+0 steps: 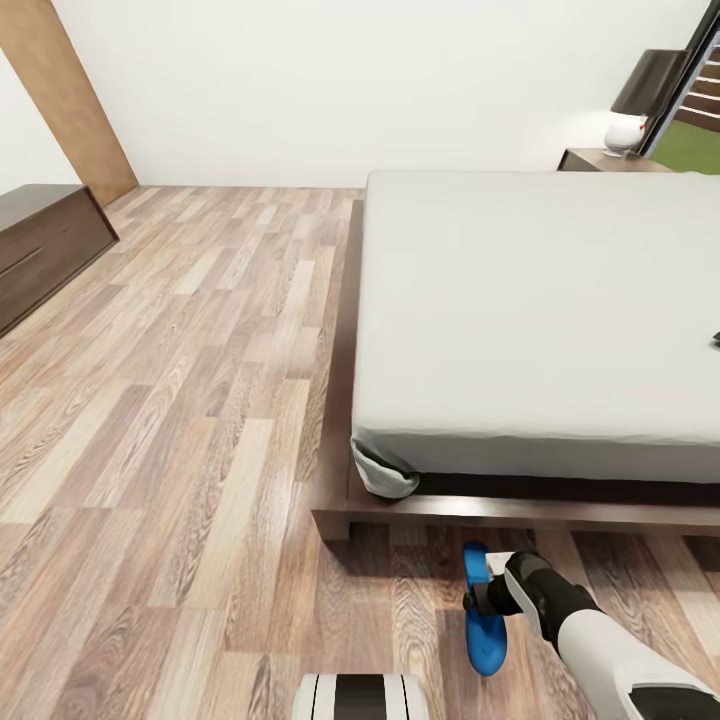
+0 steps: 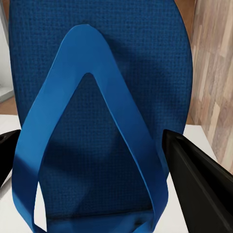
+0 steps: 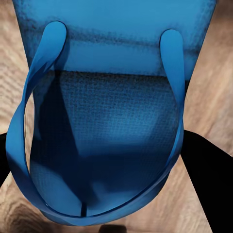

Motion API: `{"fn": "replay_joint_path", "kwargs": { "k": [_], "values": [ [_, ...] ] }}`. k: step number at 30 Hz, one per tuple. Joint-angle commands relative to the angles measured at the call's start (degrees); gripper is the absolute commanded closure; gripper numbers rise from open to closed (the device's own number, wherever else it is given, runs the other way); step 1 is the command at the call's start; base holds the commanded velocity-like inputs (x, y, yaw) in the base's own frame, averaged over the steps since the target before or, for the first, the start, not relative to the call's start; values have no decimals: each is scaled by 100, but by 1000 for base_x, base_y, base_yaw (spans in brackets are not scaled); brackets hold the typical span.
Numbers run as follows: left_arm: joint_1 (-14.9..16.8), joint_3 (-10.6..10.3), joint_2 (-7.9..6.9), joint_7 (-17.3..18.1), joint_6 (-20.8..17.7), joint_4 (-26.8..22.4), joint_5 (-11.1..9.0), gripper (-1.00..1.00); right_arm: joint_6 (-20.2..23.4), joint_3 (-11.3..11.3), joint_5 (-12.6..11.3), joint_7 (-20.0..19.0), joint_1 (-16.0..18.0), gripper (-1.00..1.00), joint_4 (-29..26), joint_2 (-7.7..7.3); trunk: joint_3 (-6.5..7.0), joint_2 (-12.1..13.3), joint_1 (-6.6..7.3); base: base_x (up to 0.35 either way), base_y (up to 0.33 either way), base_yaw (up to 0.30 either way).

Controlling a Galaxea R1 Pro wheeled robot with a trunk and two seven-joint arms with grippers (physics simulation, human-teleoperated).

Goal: In the bedroom, move the book from the bed onto either nightstand, and place the two sandals side by side next to the bed.

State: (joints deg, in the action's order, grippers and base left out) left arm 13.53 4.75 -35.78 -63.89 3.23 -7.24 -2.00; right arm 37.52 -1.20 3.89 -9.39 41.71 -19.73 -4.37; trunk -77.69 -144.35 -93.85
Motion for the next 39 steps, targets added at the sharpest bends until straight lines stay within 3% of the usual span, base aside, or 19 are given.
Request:
{"fn": "replay_joint_path", "kwargs": {
  "k": [1, 39],
  "values": [
    [1, 17, 1, -1, 32, -5, -22, 100, 27, -12, 41, -36, 1, 100, -9, -3, -4, -1, 1, 0, 110, 0],
    [1, 17, 0, -16, 59, -5, -27, 100, 27, -12, 41, -28, 6, 100, 22, -3, -48, -4, -4, 11, 48, 0]
  ]
}}
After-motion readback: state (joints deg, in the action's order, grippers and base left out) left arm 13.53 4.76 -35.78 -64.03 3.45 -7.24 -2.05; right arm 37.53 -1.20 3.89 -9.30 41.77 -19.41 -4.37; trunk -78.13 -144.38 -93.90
